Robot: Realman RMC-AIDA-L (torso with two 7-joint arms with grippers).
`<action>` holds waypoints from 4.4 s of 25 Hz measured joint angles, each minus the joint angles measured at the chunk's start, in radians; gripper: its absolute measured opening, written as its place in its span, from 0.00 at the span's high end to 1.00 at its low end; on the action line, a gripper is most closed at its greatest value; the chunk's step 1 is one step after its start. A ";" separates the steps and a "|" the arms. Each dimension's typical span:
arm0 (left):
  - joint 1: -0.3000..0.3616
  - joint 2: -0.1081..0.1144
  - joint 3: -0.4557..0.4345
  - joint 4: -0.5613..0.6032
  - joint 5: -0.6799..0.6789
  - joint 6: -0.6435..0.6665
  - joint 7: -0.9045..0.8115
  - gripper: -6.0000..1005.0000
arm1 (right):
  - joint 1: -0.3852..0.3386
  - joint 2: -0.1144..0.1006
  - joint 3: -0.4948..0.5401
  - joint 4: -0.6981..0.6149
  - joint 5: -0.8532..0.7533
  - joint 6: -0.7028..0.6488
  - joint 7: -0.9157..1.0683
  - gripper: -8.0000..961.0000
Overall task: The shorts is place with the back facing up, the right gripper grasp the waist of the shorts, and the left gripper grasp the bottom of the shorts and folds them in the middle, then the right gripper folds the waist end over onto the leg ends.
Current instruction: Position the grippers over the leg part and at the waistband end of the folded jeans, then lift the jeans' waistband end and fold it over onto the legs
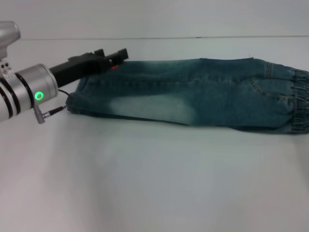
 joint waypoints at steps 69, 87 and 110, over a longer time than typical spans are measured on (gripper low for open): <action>-0.164 -0.001 -0.421 -0.931 -0.284 -0.045 1.532 0.97 | -0.063 0.009 -0.197 -0.272 -0.050 -0.375 0.322 0.85; -0.163 -0.001 -0.528 -0.949 -0.174 -0.159 1.536 0.99 | 0.262 -0.007 -0.439 -0.354 -0.068 -0.250 0.465 0.86; -0.128 -0.001 -0.529 -0.964 -0.135 -0.140 1.536 0.99 | 0.612 0.012 -0.631 -0.209 -0.248 0.157 0.411 0.86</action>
